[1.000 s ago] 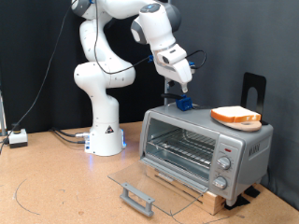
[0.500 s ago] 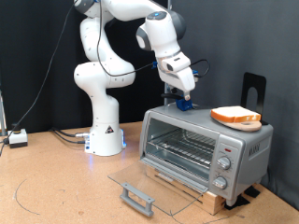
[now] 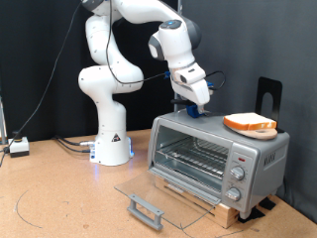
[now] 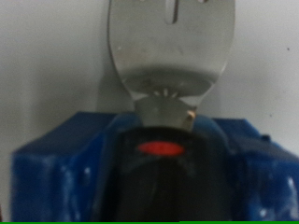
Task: Make a piece of toast with the oven
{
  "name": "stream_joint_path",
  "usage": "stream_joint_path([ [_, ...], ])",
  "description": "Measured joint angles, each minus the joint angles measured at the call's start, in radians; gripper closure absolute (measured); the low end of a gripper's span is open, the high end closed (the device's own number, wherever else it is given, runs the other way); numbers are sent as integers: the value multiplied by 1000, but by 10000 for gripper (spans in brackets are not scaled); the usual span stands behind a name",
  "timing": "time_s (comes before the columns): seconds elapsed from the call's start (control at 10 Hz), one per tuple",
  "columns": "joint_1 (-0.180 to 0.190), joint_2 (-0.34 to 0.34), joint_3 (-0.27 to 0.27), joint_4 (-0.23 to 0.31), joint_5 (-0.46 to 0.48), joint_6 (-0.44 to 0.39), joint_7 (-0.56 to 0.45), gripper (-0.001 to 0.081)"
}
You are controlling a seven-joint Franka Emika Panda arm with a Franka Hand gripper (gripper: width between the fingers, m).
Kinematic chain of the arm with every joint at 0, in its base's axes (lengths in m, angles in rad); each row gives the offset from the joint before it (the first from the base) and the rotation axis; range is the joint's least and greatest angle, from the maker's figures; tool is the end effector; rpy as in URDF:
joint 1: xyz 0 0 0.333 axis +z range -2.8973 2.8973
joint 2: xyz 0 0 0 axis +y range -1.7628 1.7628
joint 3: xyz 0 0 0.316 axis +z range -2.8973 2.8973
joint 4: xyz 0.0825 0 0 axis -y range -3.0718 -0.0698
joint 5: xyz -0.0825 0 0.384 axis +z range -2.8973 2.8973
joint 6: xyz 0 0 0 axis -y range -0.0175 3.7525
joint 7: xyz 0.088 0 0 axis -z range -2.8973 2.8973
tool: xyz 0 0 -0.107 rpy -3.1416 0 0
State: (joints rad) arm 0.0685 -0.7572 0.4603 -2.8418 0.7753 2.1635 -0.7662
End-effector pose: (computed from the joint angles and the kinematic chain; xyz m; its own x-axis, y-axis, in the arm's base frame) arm 0.2778 0.1717 0.3836 0.7195 0.6484 0.2487 0.6944 -0.6792 -0.2378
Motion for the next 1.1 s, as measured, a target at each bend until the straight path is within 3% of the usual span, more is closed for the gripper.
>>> stream_joint_path([
  [0.4, 1, 21, 9, 0, 23, 7, -7, 11],
  [0.5, 1, 22, 9, 0, 24, 7, -6, 186],
  [0.6, 1, 23, 9, 0, 24, 7, -6, 186],
  [0.7, 1, 25, 9, 0, 24, 7, -6, 368],
  [0.8, 1, 25, 9, 0, 29, 7, -7, 404],
  [1.1, 1, 18, -17, 6, 63, -8, -42, 404],
])
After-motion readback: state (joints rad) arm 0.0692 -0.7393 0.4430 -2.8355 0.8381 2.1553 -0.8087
